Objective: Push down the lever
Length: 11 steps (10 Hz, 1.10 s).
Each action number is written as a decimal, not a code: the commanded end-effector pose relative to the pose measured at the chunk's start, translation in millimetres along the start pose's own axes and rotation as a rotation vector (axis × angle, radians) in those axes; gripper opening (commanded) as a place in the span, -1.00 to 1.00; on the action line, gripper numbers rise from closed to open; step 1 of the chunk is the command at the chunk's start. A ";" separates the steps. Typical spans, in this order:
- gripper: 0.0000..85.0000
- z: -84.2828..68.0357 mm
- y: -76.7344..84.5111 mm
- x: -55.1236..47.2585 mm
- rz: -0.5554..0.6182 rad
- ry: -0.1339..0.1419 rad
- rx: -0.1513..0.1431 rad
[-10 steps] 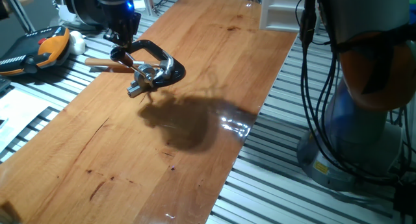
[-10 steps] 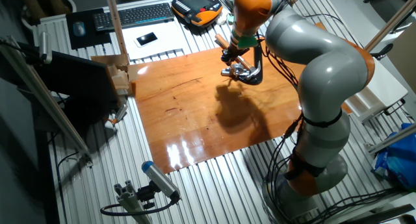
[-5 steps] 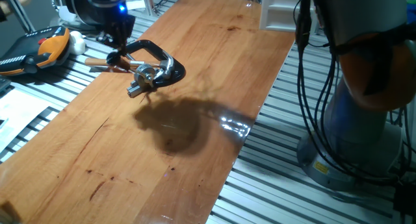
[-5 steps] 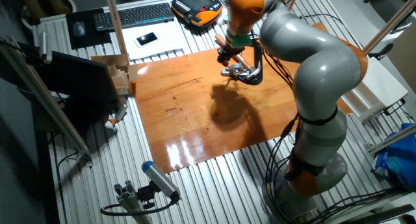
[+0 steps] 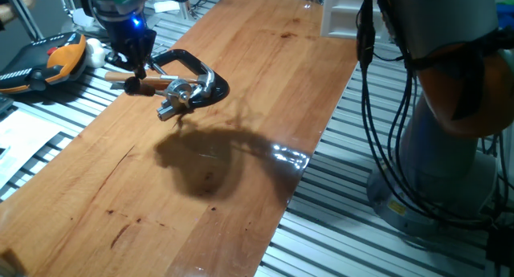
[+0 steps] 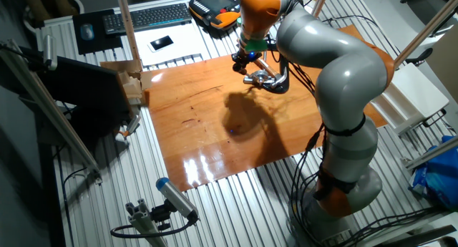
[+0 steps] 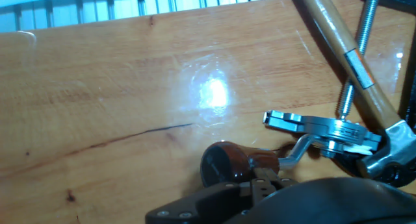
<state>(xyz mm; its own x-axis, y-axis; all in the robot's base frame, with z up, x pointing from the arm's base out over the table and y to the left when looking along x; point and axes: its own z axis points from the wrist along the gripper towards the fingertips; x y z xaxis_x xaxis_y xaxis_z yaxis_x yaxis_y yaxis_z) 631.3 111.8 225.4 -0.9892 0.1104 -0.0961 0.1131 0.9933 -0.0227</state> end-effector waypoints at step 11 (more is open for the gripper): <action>-1.00 25.7 34.7 -1.9 0.029 0.009 0.009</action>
<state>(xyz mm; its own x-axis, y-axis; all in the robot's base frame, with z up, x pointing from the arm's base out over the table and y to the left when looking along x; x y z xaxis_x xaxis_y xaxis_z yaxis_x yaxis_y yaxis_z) 639.5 145.5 198.6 -0.9864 0.1397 -0.0870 0.1427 0.9893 -0.0289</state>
